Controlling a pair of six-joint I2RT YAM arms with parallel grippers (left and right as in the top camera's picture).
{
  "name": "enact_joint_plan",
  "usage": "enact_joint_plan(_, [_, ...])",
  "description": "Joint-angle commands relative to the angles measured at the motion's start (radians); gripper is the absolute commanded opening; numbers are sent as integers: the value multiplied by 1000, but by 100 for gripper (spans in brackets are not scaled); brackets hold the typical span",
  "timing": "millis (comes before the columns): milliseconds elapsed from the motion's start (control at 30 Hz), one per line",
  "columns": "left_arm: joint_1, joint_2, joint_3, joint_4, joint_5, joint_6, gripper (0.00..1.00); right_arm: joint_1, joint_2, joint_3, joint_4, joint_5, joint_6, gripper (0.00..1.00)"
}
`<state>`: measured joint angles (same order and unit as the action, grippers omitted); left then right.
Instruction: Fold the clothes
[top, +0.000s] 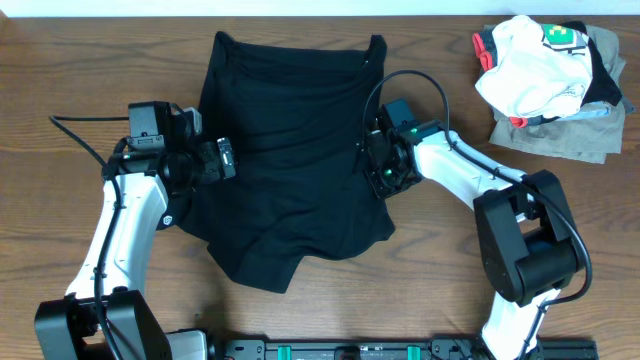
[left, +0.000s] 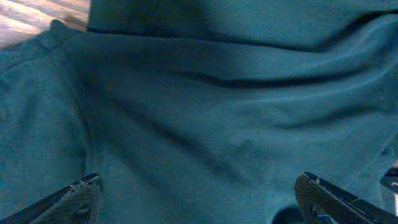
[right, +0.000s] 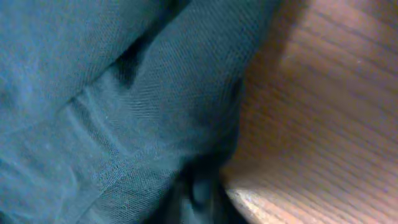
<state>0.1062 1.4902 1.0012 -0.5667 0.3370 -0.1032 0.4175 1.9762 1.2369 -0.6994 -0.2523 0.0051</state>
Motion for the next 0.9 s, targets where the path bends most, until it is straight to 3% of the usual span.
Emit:
enact_joint_plan(0, [0,9,1,-2,-22,13,99,12,5,-11,5,-14,6,1])
enact_joint_plan(367, [0,9,1,-16,-93,13,99,66,-108,213,-113,-75,62,1])
enact_joint_plan(700, [0,9,1,-17,-96,13,99,242,-58,249,29,-50,156,1])
enact_joint_plan(733, [0,9,1,-17,-96,13,99,257,-47,249,36,-50,156,4])
enact_joint_plan(867, [0,9,1,-16,-96,13,98,286,-29,249,23,-21,156,53])
